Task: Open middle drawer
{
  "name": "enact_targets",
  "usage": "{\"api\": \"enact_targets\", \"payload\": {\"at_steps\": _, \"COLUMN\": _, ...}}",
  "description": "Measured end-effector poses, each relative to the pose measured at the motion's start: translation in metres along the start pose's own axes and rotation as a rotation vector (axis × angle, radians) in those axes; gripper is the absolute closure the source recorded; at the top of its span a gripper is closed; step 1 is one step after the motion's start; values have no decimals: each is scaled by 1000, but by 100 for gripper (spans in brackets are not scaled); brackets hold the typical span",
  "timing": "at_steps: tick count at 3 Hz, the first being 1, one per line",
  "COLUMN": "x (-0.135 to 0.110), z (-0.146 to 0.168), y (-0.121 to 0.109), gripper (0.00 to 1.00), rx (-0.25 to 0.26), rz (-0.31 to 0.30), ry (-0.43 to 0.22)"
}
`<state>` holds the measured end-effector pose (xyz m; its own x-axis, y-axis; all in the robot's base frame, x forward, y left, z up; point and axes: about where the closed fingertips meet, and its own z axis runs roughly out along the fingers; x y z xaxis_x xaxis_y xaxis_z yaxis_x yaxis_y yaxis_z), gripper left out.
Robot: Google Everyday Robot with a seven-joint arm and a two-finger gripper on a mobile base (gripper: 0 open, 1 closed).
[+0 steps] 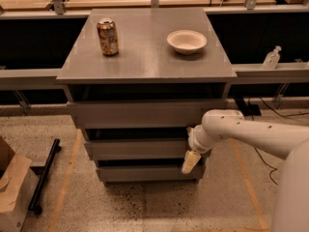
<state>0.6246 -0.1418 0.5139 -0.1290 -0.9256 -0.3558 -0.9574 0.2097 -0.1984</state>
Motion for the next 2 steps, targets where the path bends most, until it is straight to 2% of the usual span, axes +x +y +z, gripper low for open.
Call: {"api": "enact_targets", "payload": {"at_steps": 2, "x": 14, "z": 40, "y": -14, "gripper": 0, "rx": -14, "rz": 46, "ry": -34}}
